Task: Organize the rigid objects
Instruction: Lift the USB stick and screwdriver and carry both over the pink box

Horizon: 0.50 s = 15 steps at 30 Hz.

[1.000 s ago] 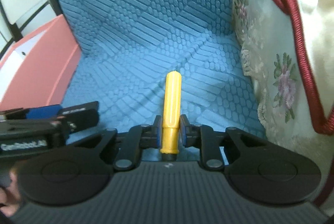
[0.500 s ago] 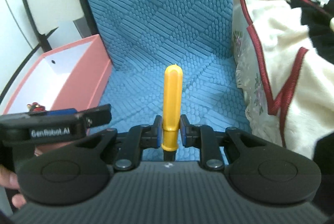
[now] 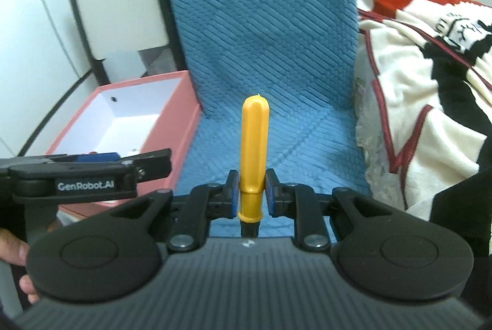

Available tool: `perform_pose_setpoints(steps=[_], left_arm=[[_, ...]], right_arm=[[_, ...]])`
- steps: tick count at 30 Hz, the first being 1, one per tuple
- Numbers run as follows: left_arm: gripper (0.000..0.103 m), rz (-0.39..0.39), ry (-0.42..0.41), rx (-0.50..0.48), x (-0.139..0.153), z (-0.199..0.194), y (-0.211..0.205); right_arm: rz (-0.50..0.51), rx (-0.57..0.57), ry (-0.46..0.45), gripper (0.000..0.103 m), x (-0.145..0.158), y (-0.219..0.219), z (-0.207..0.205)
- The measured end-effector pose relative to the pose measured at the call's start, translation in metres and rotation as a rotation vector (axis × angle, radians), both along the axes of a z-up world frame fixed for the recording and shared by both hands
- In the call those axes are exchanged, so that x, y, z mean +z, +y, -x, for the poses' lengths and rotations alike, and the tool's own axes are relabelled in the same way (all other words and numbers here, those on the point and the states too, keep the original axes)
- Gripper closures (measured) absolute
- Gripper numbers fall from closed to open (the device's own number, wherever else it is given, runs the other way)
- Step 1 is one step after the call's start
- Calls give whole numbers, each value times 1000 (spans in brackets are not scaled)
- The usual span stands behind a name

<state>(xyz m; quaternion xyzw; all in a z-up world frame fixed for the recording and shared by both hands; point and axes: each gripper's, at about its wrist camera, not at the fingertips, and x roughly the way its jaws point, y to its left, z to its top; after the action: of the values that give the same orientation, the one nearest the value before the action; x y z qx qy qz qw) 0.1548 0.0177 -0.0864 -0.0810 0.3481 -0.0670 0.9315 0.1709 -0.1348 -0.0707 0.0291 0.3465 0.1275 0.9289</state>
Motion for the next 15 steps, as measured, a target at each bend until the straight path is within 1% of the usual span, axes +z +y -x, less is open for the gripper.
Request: perform_pose_setpoints(steps=[10, 15], left_arm=[[16, 28, -29, 56, 33, 37, 49], [17, 14, -33, 108, 47, 52, 83]], right_arm=[[-29, 107, -16, 82, 27, 58, 13], [-35, 175, -27, 82, 35, 97, 18]])
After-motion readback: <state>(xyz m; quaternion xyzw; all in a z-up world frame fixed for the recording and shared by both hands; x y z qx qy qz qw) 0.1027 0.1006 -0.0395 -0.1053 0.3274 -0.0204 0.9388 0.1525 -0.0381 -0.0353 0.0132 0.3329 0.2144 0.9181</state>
